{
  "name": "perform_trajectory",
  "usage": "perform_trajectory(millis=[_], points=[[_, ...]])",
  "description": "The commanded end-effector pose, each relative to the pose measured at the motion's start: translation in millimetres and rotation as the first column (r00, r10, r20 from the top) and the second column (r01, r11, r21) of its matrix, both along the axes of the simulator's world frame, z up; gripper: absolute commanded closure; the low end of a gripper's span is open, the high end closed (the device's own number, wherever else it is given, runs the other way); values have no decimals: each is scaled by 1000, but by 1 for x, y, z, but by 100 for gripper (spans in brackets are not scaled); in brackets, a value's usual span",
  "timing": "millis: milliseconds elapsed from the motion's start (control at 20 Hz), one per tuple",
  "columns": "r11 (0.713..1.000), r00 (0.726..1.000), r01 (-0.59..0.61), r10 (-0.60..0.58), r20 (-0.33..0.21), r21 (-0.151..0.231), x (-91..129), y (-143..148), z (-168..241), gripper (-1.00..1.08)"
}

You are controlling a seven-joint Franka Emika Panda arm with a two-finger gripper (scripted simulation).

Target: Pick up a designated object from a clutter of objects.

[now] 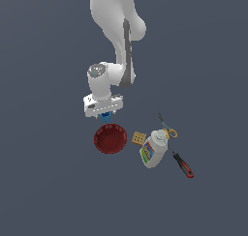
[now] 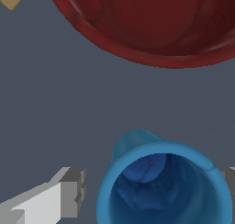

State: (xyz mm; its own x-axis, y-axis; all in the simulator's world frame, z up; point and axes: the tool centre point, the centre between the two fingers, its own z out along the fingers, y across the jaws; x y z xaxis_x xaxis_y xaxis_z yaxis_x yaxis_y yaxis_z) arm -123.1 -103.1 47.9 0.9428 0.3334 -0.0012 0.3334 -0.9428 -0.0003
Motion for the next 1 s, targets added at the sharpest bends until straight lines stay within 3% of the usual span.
perform_trajectory(millis=[0,50,100,950], points=[[1000,1000,0,0,1,0,0,0,-3,-92],[1000,1000,0,0,1,0,0,0,-3,-92],[1000,1000,0,0,1,0,0,0,-3,108],[1000,1000,1,-1,3,-1,5,-3,7,108]])
